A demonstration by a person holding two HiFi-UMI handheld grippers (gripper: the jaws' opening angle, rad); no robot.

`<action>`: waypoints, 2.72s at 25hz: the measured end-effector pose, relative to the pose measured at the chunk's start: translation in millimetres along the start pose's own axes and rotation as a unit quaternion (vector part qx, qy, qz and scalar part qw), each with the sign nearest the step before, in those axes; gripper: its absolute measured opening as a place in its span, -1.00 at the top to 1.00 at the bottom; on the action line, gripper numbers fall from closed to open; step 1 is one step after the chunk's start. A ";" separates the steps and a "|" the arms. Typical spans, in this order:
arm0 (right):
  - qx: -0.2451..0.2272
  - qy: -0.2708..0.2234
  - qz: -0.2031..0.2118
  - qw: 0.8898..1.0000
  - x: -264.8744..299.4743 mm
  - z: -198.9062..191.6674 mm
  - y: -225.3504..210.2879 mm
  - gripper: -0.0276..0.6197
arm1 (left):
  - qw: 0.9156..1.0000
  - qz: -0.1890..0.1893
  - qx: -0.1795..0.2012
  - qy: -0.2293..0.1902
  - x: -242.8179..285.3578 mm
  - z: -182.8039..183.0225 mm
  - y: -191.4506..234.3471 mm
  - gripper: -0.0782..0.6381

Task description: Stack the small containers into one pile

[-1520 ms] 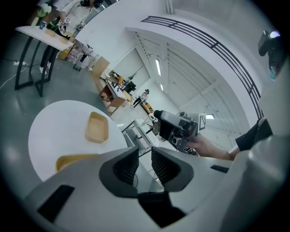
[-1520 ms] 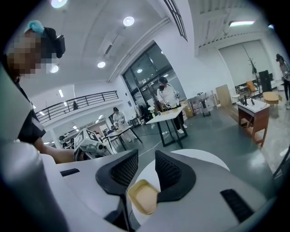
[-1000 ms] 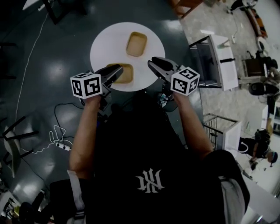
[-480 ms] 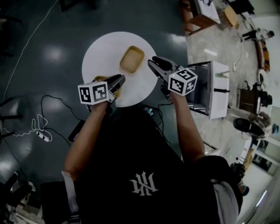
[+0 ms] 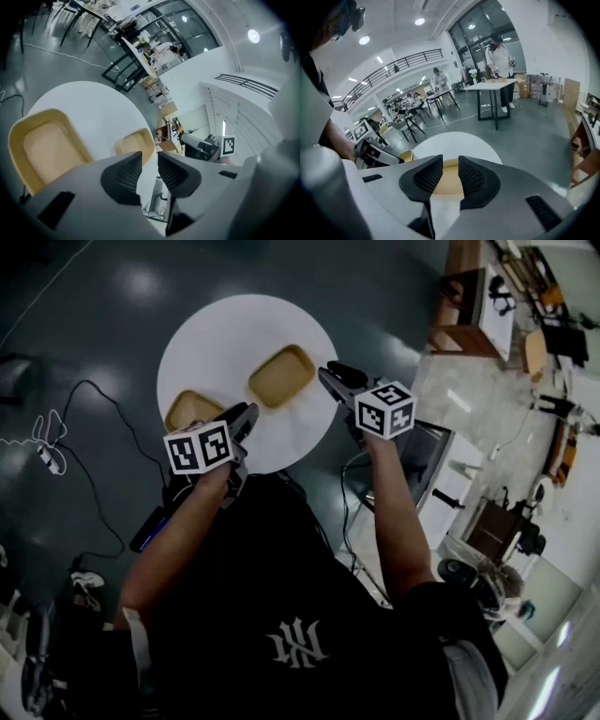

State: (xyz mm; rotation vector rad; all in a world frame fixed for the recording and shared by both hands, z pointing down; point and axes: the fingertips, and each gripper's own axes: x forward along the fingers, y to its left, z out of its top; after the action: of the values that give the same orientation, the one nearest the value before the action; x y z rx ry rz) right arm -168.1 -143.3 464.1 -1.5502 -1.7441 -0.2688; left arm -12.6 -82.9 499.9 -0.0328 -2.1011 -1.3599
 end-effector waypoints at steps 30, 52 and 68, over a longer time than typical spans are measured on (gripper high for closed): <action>-0.041 0.145 0.091 0.984 101.4 -74.1 -63.7 0.54 | 0.978 0.164 -0.107 -0.070 73.6 -28.0 59.1 0.41; -0.052 0.115 0.088 0.988 82.0 -64.5 -46.8 0.72 | 0.982 0.147 -0.081 -0.088 57.0 -20.4 47.4 0.70; -0.056 0.000 0.050 0.997 15.9 16.2 1.5 0.71 | 0.993 0.083 0.024 -0.083 -3.8 44.6 -14.0 0.73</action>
State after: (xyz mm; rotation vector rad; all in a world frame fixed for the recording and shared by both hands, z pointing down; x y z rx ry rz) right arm -172.6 -121.1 463.0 -1.7117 -1.6705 -0.3226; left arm -36.1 -51.3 474.5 -0.3037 -2.2129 -1.2441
